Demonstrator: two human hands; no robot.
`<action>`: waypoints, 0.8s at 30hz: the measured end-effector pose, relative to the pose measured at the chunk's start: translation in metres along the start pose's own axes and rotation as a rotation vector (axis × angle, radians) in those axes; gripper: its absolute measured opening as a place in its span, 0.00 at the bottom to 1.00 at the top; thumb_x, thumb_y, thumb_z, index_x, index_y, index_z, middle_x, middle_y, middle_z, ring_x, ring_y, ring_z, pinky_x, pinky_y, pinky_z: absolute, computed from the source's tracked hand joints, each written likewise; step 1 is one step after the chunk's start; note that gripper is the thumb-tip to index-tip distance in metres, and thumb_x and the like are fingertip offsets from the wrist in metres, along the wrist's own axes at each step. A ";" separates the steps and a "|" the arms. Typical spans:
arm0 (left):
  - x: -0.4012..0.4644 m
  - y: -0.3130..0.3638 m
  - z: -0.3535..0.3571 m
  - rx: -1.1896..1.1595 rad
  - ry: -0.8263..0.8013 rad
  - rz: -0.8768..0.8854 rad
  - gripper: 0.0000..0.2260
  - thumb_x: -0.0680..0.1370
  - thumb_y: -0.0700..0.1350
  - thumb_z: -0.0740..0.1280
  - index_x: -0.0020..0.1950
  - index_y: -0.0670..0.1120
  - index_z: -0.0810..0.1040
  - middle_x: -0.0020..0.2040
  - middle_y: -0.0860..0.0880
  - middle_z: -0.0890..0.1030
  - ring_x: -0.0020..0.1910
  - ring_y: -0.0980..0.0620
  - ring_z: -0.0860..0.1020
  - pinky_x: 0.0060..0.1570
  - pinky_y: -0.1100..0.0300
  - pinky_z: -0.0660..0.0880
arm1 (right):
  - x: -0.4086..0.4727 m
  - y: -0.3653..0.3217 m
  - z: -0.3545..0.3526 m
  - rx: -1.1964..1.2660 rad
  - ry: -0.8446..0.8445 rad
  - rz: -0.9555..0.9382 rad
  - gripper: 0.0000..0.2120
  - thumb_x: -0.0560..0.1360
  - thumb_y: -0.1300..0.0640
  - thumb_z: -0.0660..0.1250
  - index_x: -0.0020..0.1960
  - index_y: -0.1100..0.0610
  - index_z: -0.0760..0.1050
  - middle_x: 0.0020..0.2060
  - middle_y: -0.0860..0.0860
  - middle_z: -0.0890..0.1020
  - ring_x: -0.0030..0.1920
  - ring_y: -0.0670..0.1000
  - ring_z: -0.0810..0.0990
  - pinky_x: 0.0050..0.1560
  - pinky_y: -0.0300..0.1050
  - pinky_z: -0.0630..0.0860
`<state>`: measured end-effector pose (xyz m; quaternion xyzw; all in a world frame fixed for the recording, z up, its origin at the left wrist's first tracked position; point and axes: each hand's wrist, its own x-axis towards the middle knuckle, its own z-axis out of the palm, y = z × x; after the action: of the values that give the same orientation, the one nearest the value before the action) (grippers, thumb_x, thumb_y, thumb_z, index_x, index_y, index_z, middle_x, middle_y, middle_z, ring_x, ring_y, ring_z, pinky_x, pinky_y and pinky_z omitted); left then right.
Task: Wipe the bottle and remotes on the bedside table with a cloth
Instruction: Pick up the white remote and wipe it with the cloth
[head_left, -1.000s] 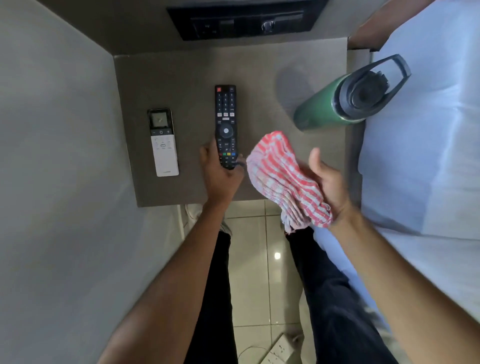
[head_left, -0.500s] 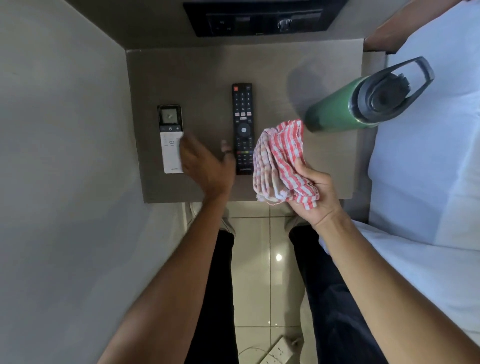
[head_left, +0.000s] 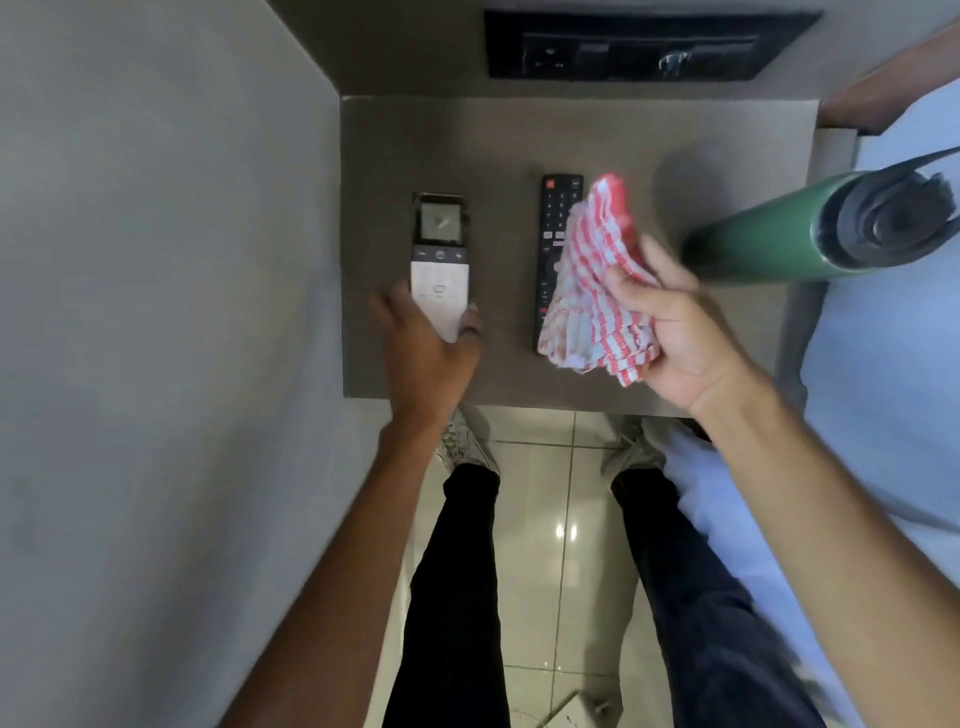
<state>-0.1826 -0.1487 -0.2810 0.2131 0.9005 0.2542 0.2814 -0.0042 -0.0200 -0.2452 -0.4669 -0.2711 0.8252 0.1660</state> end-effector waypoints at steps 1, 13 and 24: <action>-0.015 0.011 -0.010 -0.035 0.002 0.022 0.29 0.75 0.49 0.78 0.68 0.40 0.69 0.65 0.42 0.70 0.59 0.42 0.79 0.53 0.54 0.82 | -0.002 -0.007 0.005 -0.037 0.006 -0.057 0.22 0.81 0.67 0.65 0.75 0.59 0.71 0.71 0.57 0.80 0.72 0.57 0.78 0.76 0.56 0.73; -0.064 0.058 -0.051 -0.227 -0.008 0.157 0.26 0.70 0.45 0.77 0.66 0.43 0.75 0.46 0.67 0.77 0.42 0.76 0.78 0.40 0.81 0.70 | 0.008 -0.001 0.103 -1.451 -0.261 -0.951 0.19 0.85 0.51 0.59 0.72 0.51 0.77 0.79 0.59 0.69 0.82 0.64 0.62 0.79 0.67 0.61; -0.066 0.059 -0.043 -0.160 -0.026 0.082 0.26 0.65 0.40 0.78 0.59 0.52 0.74 0.42 0.55 0.81 0.39 0.59 0.81 0.34 0.72 0.74 | 0.097 -0.059 0.134 -1.447 0.066 -0.280 0.21 0.87 0.45 0.55 0.44 0.53 0.78 0.39 0.51 0.80 0.40 0.52 0.79 0.41 0.43 0.71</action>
<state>-0.1453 -0.1525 -0.1897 0.2300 0.8640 0.3340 0.2984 -0.1679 0.0383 -0.2196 -0.4454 -0.7994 0.3967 -0.0716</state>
